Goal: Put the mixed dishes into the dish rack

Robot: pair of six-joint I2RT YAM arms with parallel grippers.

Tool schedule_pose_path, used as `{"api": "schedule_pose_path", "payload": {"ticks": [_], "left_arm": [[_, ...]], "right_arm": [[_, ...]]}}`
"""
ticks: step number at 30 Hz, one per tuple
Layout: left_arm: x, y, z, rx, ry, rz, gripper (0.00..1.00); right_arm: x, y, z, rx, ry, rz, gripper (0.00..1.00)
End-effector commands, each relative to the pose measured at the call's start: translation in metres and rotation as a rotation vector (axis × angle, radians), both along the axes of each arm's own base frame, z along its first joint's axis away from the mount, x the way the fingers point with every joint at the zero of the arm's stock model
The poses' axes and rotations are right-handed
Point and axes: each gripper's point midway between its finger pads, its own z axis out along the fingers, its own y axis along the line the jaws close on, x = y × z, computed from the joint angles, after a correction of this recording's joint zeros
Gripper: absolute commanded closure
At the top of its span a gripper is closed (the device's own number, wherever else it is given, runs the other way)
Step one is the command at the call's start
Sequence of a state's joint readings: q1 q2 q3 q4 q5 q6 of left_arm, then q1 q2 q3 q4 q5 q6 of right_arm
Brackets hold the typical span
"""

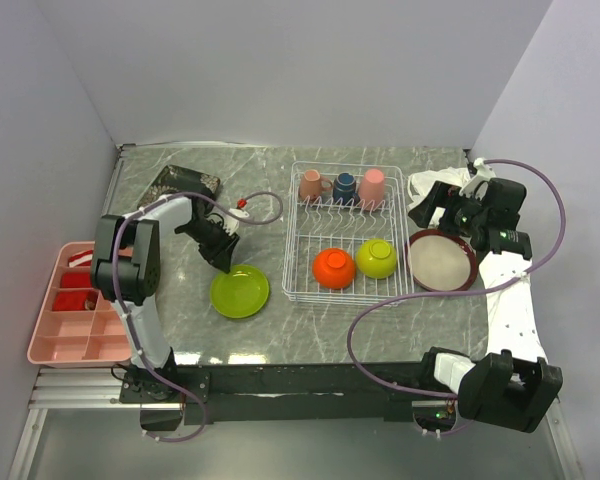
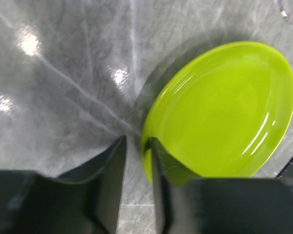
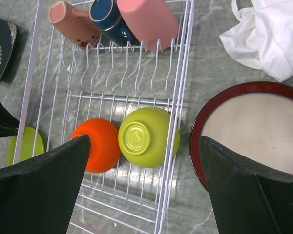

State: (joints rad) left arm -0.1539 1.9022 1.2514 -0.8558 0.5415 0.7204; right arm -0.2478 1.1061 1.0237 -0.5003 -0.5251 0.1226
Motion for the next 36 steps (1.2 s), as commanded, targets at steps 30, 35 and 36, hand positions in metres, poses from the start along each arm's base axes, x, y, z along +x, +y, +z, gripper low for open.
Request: {"api": "schedule_pose_path", "payload": {"ticks": [30,35,36], "left_arm": [[0.031,0.001,0.134,-0.106,-0.182,-0.043,0.99],[0.045,0.002,0.176,-0.163,-0.271,-0.021,0.99],[0.049,0.0,0.189,-0.184,-0.297,-0.014,0.99]], "right_arm": [[0.014,0.042,0.044,-0.063,-0.169,0.233,0.0],[0.009,0.107,0.052,-0.066,-0.205,0.489,0.04],[0.01,0.115,0.055,-0.047,-0.206,0.506,0.05]]}}
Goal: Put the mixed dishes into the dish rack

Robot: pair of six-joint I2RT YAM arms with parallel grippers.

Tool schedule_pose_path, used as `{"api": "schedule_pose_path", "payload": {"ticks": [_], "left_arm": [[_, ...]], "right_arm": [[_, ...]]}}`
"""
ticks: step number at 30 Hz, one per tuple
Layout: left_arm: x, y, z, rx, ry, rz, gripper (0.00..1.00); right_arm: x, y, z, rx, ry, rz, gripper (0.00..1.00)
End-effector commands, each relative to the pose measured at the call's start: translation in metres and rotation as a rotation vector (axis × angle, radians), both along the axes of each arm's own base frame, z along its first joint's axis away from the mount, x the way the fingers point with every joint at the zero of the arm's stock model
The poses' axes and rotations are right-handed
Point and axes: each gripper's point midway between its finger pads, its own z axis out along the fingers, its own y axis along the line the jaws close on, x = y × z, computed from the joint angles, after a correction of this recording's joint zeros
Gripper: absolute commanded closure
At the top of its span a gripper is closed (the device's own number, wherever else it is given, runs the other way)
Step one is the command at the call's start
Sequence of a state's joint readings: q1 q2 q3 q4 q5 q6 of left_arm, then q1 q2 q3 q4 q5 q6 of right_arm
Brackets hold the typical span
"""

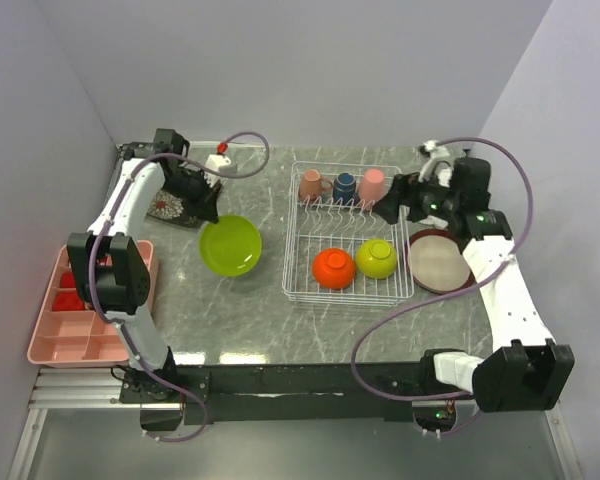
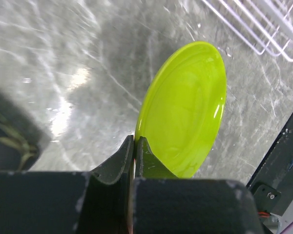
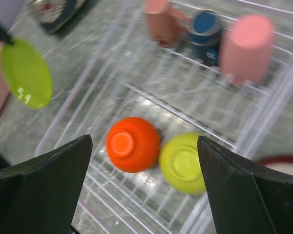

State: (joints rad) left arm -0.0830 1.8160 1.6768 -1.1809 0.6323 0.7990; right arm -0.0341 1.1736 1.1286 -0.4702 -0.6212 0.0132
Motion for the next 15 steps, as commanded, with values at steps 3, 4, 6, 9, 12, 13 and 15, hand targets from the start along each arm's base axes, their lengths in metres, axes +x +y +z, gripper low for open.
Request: {"api": "schedule_pose_path", "payload": {"ticks": [3,4,6,9,12,13,15], "left_arm": [[0.003,-0.02,0.078,-0.171,-0.103,-0.007,0.99],[0.004,-0.024,0.084,-0.198,-0.108,-0.006,0.99],[0.006,-0.036,0.102,-0.269,-0.115,-0.004,0.99],[0.008,-0.05,0.117,-0.314,-0.136,-0.015,0.99],[0.007,-0.062,0.121,-0.327,-0.142,-0.04,0.99],[0.005,-0.068,0.124,-0.345,-0.139,-0.051,0.99],[0.007,-0.074,0.128,-0.365,-0.133,-0.059,0.99]], "right_arm": [[0.0,0.067,0.028,0.053,-0.08,0.263,0.07],[0.0,0.075,0.029,0.061,-0.081,0.292,0.09],[-0.006,0.101,0.036,0.095,-0.079,0.402,0.11],[-0.018,0.131,0.047,0.162,-0.076,0.566,0.15],[-0.023,0.155,0.058,0.225,-0.064,0.661,0.18],[-0.021,0.159,0.058,0.228,-0.065,0.67,0.18],[-0.019,0.172,0.058,0.226,-0.056,0.688,0.19]]}}
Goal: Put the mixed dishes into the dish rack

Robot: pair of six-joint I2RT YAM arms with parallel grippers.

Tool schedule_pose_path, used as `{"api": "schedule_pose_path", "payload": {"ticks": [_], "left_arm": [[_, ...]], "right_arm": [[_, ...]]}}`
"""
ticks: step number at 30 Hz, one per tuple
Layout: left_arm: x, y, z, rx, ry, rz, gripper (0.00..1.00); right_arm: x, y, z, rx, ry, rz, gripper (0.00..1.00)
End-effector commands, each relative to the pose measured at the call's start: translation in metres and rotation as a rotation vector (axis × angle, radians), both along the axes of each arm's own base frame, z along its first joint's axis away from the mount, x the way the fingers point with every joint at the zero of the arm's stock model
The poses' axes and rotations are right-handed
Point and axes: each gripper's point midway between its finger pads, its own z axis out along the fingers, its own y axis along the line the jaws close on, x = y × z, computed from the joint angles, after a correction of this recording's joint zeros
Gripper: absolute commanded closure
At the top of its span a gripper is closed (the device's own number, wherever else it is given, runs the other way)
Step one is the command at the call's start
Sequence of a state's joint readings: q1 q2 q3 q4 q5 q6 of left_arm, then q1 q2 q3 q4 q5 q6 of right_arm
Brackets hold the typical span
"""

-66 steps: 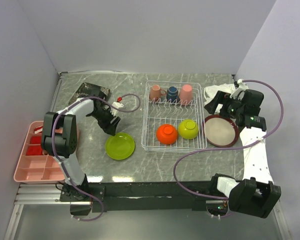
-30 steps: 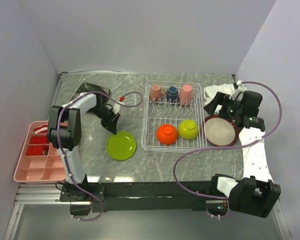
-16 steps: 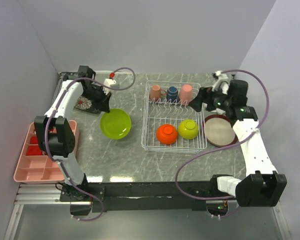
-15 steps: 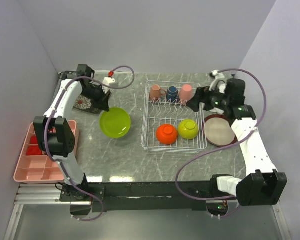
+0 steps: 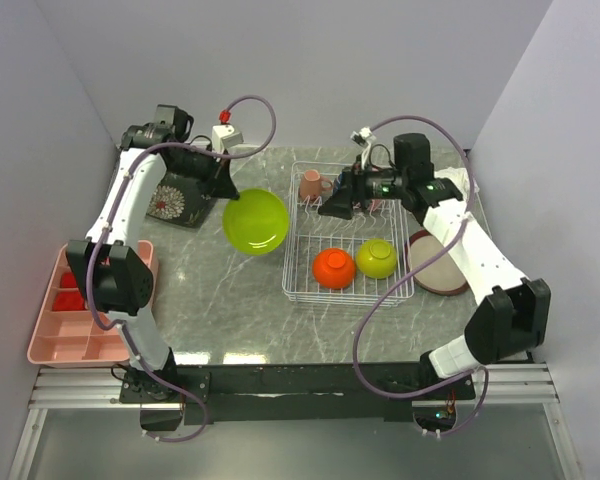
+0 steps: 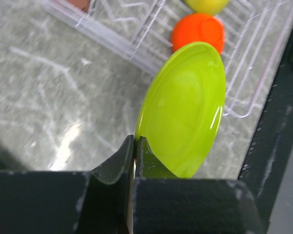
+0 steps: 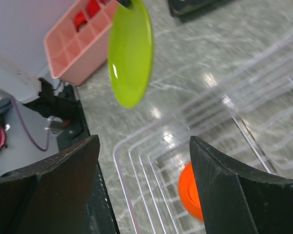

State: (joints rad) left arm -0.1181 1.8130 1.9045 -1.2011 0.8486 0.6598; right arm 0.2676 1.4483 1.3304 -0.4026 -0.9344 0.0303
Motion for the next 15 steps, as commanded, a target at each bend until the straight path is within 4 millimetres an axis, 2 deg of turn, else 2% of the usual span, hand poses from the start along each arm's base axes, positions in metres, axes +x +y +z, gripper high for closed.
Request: {"api": "schedule_pose_path", "payload": {"ticks": [1,5,11,15], "left_arm": [[-0.007,-0.028,0.04,-0.121,-0.045,-0.055,0.99],[-0.006,-0.036,0.045,-0.143,-0.049,-0.074,0.99],[-0.005,-0.042,0.051,-0.17,-0.054,-0.088,0.99],[-0.003,-0.046,0.054,-0.189,-0.048,-0.091,0.99]], "right_arm": [[-0.003,0.031,0.039,0.082,-0.078,0.122,0.19],[0.001,0.048,0.032,0.064,-0.05,0.127,0.19],[0.008,0.059,0.023,0.045,-0.025,0.111,0.21],[0.009,0.065,0.019,0.049,0.002,0.113,0.26]]}}
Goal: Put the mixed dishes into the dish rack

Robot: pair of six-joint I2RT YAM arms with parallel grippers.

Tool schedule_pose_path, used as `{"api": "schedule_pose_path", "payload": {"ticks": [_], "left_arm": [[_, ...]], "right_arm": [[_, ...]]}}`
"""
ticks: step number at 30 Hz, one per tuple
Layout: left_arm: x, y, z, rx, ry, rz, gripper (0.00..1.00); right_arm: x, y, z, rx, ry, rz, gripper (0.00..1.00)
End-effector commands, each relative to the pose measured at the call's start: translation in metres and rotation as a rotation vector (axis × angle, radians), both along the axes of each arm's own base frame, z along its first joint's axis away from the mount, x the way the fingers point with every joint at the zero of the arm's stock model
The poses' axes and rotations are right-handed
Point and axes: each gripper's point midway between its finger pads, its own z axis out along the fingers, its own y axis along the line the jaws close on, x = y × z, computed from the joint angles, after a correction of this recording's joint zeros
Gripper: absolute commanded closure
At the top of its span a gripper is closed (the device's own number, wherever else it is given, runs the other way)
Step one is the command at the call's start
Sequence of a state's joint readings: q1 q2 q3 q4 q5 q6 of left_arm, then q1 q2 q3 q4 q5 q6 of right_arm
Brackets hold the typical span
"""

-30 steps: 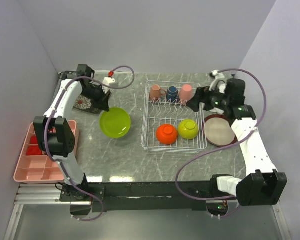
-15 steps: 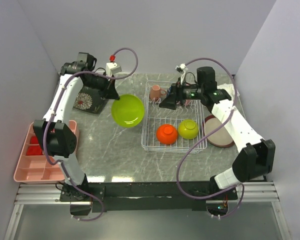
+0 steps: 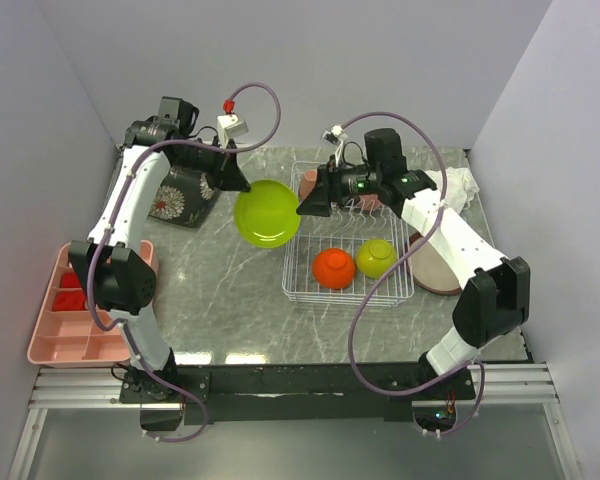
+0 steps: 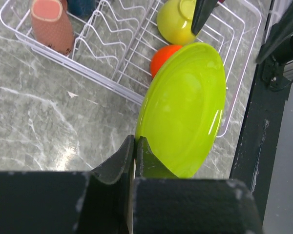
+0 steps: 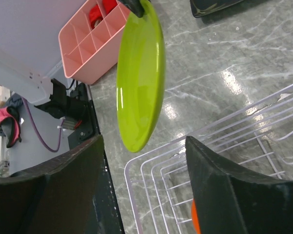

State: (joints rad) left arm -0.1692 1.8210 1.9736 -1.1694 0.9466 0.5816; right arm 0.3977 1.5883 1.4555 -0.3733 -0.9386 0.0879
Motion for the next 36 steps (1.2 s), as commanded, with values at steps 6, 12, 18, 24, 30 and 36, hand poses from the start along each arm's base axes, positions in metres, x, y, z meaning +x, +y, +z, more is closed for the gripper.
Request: {"api": "schedule_pose_path", "payload": {"ticks": [6,12,18,24,30,36], "left_arm": [[0.003,-0.018,0.019,-0.073,-0.027,-0.046,0.99],[0.001,-0.019,0.018,-0.069,-0.025,-0.048,0.99],[0.005,-0.019,0.014,-0.057,-0.028,-0.038,0.98],[0.031,-0.013,0.03,-0.022,-0.12,0.05,0.5],[0.067,0.005,0.065,-0.004,-0.262,0.235,0.37],[0.083,0.03,0.033,0.021,-0.278,0.471,0.35]], "right_arm": [[0.015,0.018,0.015,0.028,-0.028,0.002,0.39],[0.02,0.023,0.011,0.026,-0.02,0.008,0.57],[0.02,0.023,0.009,0.024,-0.017,0.008,0.86],[0.026,0.014,0.017,-0.011,-0.071,-0.06,1.0],[0.04,-0.02,0.03,-0.121,-0.197,-0.25,1.0],[0.058,-0.075,0.034,-0.268,-0.284,-0.564,1.0]]}}
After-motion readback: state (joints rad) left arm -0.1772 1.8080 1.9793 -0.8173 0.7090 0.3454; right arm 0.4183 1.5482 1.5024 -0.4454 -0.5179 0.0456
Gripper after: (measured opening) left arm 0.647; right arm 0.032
